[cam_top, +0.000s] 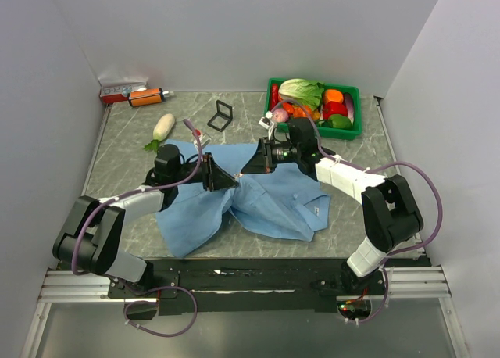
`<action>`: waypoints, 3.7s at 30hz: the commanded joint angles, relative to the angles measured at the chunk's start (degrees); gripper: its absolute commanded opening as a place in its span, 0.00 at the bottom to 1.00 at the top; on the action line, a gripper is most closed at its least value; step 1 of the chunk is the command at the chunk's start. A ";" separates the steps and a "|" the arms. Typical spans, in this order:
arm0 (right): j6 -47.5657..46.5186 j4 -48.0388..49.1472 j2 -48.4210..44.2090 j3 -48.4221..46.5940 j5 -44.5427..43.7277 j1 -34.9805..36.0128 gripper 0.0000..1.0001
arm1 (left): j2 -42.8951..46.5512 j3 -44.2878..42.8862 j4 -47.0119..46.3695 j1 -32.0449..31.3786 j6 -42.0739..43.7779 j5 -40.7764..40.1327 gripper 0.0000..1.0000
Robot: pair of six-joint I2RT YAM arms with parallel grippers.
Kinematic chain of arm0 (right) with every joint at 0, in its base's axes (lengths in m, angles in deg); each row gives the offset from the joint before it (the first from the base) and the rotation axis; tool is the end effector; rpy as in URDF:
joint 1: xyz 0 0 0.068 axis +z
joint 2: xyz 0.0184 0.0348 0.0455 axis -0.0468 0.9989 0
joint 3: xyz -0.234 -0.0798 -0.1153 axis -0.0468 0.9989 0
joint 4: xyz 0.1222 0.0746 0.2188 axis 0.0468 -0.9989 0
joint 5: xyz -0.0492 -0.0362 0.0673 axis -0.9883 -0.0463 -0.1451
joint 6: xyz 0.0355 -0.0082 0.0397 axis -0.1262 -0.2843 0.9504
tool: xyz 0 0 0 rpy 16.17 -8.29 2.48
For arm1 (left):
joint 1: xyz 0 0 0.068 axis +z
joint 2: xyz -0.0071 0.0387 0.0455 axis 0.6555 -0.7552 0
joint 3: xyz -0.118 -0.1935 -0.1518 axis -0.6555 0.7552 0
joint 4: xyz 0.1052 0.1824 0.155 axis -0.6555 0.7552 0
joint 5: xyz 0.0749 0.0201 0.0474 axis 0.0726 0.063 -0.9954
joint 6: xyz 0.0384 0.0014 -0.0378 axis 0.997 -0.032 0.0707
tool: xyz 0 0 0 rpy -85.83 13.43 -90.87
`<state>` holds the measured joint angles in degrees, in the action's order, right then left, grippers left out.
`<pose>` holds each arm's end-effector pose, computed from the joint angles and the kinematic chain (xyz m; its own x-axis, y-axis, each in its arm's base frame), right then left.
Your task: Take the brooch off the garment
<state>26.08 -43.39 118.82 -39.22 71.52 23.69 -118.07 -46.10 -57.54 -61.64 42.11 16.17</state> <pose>0.3067 0.1849 0.2540 -0.7387 -0.0894 -0.6681 -0.6670 0.2399 0.7054 0.2586 -0.1302 0.2199 -0.7157 -0.0717 -0.6947 0.6759 0.1797 -0.7148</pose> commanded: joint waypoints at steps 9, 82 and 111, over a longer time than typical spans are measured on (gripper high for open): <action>-1.69 3.66 -2.13 -0.22 0.26 1.31 0.00 | 1.31 0.15 -4.59 1.09 -2.08 -1.96 0.18; -44.88 -23.30 -3.27 -13.92 -0.43 5.71 0.00 | 5.61 -4.04 17.79 2.05 13.11 0.59 0.71; -115.83 -29.21 -27.44 8.04 -31.72 17.49 0.00 | -18.02 -25.24 75.65 3.72 50.48 -39.40 0.96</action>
<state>-76.02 -72.83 94.25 -34.46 43.69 41.17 -133.59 -71.22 16.73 -57.80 90.79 -18.39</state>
